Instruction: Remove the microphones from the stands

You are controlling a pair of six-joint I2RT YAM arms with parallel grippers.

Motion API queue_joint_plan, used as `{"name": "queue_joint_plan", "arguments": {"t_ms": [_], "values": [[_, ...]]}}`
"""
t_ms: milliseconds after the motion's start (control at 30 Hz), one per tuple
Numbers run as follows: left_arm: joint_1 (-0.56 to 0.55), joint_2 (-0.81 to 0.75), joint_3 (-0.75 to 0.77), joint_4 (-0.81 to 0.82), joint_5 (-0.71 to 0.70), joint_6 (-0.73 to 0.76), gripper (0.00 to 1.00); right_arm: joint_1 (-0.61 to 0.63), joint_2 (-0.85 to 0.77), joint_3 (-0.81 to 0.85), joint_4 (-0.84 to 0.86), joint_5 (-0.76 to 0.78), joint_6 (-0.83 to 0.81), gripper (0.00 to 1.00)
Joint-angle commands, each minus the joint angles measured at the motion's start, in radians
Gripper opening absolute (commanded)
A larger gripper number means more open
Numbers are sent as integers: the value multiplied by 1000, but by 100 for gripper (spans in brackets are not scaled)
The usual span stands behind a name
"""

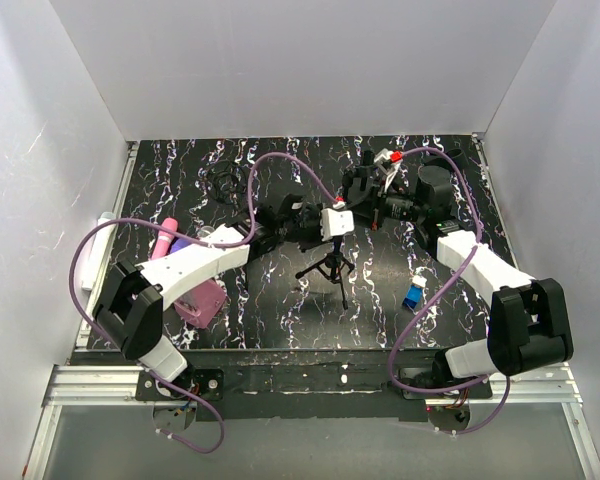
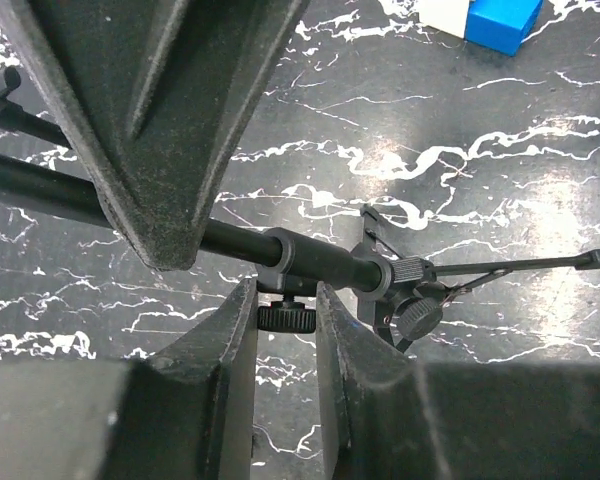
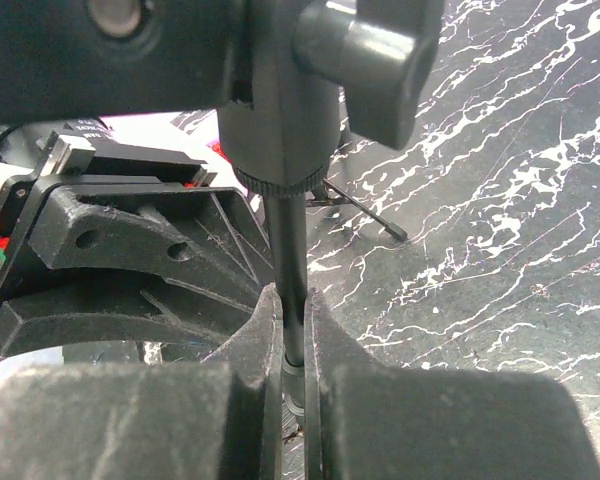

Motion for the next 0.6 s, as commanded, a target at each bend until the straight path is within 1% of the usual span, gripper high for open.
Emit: {"name": "queue_joint_plan", "arguments": {"t_ms": [0,33,67,133,167,233,300,367,433,467,533,567], "values": [[18,27,104,-67,-64,-135,0,6,-14,14,-30,-59,43,1],[36,50,143,-109,-46,-213,0,6,-25,17,-30,-65,28,1],[67,76,214,-163,6,-283,0,6,-29,21,-36,-68,7,1],[128,166,337,-287,154,-426,0,6,-37,33,-62,-79,-33,1],[157,208,408,-380,249,-488,0,6,-38,39,-76,-85,-53,1],[190,304,531,-505,395,-584,0,6,-43,47,-94,-94,-90,1],[210,411,652,-639,498,-634,0,6,-45,48,-102,-99,-106,1],[240,479,712,-680,604,-683,0,6,-45,50,-105,-103,-113,1],[257,481,683,-609,672,-790,0,6,-42,51,-107,-102,-113,1],[257,475,672,-586,667,-807,0,6,-42,51,-110,-102,-115,1],[256,461,674,-573,608,-810,31,6,-42,50,-114,-100,-115,1],[254,449,675,-573,565,-781,40,6,-42,50,-116,-99,-110,1]]}}
